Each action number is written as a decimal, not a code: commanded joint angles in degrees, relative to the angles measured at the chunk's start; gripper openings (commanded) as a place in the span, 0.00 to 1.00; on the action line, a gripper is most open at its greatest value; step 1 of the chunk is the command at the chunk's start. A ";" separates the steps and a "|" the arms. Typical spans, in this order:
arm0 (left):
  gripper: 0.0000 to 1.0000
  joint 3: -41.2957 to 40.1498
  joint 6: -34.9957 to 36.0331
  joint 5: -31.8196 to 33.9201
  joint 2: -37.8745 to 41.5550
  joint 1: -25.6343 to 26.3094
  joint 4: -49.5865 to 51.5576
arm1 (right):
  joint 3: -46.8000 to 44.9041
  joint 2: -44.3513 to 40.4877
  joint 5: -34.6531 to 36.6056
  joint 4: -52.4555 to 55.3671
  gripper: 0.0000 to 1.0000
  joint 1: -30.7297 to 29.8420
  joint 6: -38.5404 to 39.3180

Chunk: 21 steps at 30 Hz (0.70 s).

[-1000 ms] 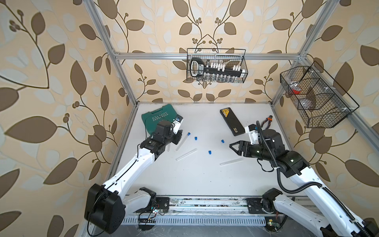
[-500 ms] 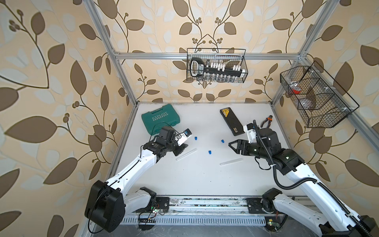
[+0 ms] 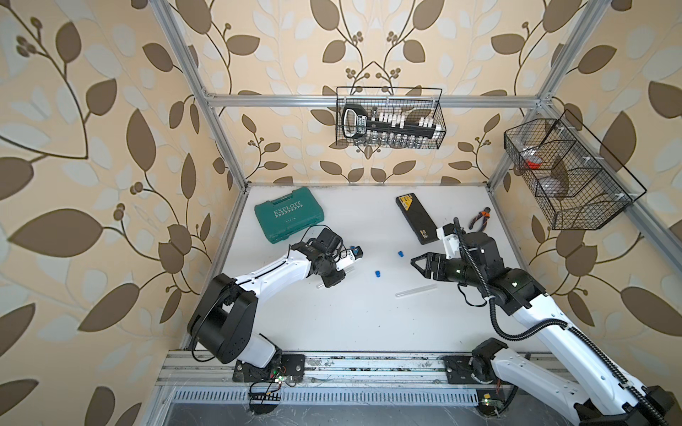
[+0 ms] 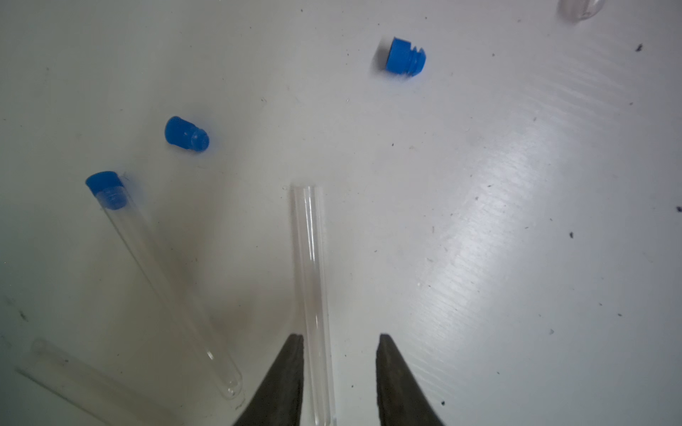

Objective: Insert stoppers into test tubes
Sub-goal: Place the test tube at the center of the board, then pick up the test tube at the center of the board.

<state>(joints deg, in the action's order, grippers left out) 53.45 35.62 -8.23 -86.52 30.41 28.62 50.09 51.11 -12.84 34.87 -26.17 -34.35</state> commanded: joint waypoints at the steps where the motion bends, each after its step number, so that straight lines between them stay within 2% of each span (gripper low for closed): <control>1: 0.34 2.56 -2.19 3.55 -2.08 0.29 1.66 | -1.11 -0.73 0.01 -0.15 0.73 0.09 1.05; 21: 0.31 8.68 -4.51 7.85 -13.47 1.11 5.38 | -2.67 -1.28 -0.69 -0.38 0.74 0.14 -0.04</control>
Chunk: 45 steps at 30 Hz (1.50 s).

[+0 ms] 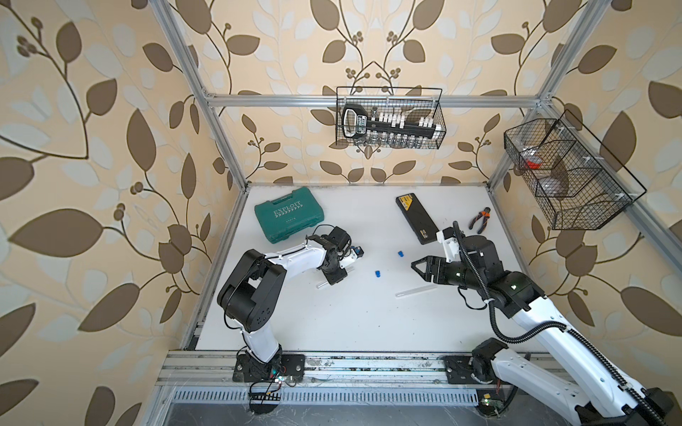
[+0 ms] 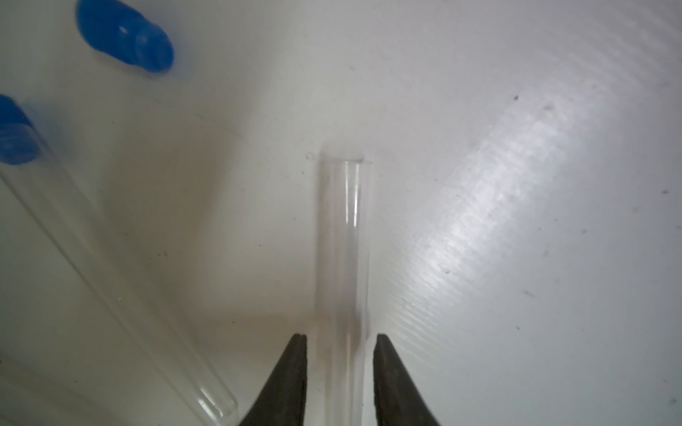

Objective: Insert stoppers into test tubes
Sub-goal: Pick up the test tube at the center of the board.

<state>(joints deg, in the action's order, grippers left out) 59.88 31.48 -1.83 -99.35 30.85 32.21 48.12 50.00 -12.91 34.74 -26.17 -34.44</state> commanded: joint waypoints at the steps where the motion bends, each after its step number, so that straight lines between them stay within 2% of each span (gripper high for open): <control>1: 0.30 2.32 -0.38 1.48 -0.83 0.68 1.88 | -0.73 -0.01 -0.71 -0.22 0.74 0.14 -0.01; 25: 0.11 1.91 -0.84 0.71 -0.88 0.67 2.41 | -0.51 0.05 -0.63 0.11 0.74 0.16 0.05; 28: 0.04 0.93 -0.18 -2.00 1.63 0.70 0.65 | -0.60 0.01 -0.63 0.23 0.74 0.11 -0.12; 34: 0.04 -7.29 2.73 -12.67 13.82 0.86 -11.70 | -0.47 0.94 -1.37 0.32 0.72 0.09 -1.08; 38: 0.04 -13.22 5.04 -18.58 21.74 1.47 -19.68 | -0.22 3.21 -4.69 -1.26 0.70 0.05 -3.02; 41: 0.05 -15.84 8.10 -23.16 24.60 1.96 -21.70 | 0.65 5.71 -7.94 -2.62 0.68 -0.11 -4.60; 45: 0.05 -18.11 10.30 -25.19 26.50 2.66 -23.71 | 2.01 9.40 -10.97 -4.10 0.64 -1.43 -6.31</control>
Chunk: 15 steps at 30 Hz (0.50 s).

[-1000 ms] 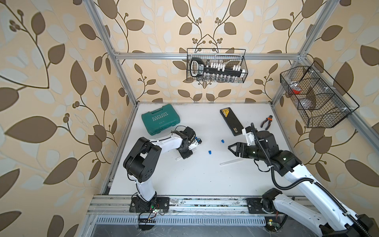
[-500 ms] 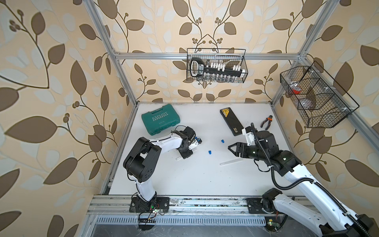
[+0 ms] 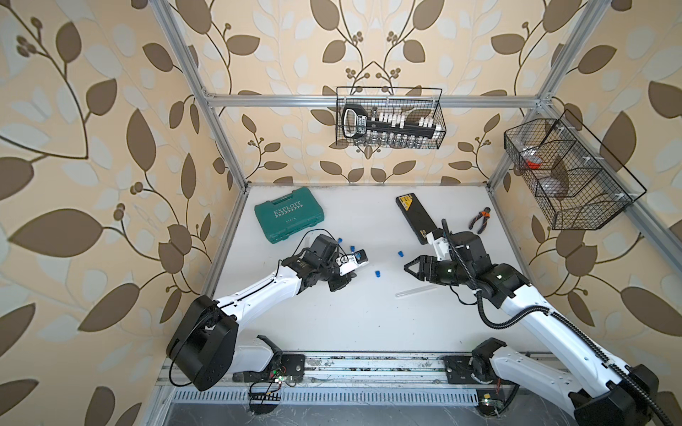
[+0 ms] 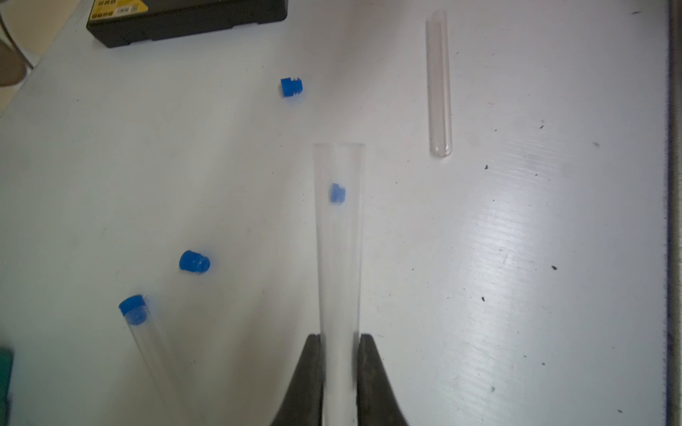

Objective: Insert stoppers into test tubes
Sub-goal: Pick up the test tube at the center of the board.

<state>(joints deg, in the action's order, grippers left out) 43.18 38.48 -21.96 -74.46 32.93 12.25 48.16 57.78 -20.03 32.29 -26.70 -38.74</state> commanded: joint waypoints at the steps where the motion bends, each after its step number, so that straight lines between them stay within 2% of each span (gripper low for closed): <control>1: 0.05 -1.65 3.64 -5.40 1.82 0.84 -3.90 | 2.28 2.41 -4.28 -1.93 0.63 -1.35 -2.27; 8: 0.06 -4.31 6.42 -9.14 3.94 1.78 -6.01 | 4.65 8.24 -5.88 -3.85 0.62 -5.61 -3.18; 15: 0.06 -3.89 9.24 -8.87 3.31 2.43 -3.72 | 7.11 13.54 -6.53 -5.01 0.59 -8.78 -3.66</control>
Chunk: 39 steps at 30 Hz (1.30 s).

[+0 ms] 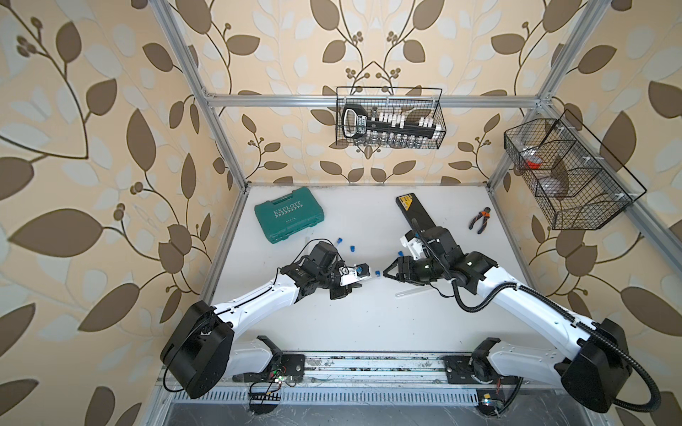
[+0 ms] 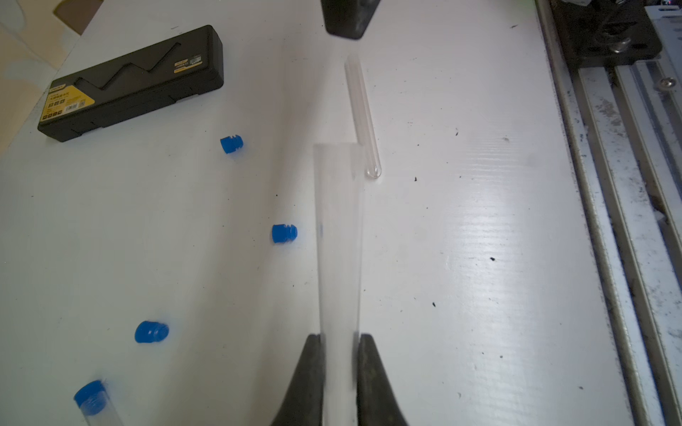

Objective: Insert stoppers into test tubes
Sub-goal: Pick up the test tube at the center of the board.

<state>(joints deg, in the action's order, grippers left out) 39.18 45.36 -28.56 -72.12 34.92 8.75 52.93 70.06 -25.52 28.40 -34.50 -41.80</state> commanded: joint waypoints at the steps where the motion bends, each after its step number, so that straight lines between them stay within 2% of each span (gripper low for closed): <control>1: 0.06 0.12 2.49 -2.51 0.88 0.53 -0.16 | 2.43 1.83 -1.24 -1.30 0.58 -1.18 -0.73; 14: 0.06 0.24 2.98 -3.27 1.21 0.96 0.21 | 3.67 7.46 -0.43 -4.82 0.43 -4.96 -2.31; 25: 0.06 -0.15 3.61 -2.71 1.28 1.36 0.12 | 3.37 8.60 1.08 -6.09 0.33 -6.46 -3.11; 39: 0.06 -0.09 4.12 -2.29 1.24 1.35 0.30 | 3.05 9.73 0.74 -6.03 0.26 -6.68 -2.85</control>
<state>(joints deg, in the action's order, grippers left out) 39.18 48.16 -29.95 -72.12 35.70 8.91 54.76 78.96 -25.50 22.46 -40.77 -44.93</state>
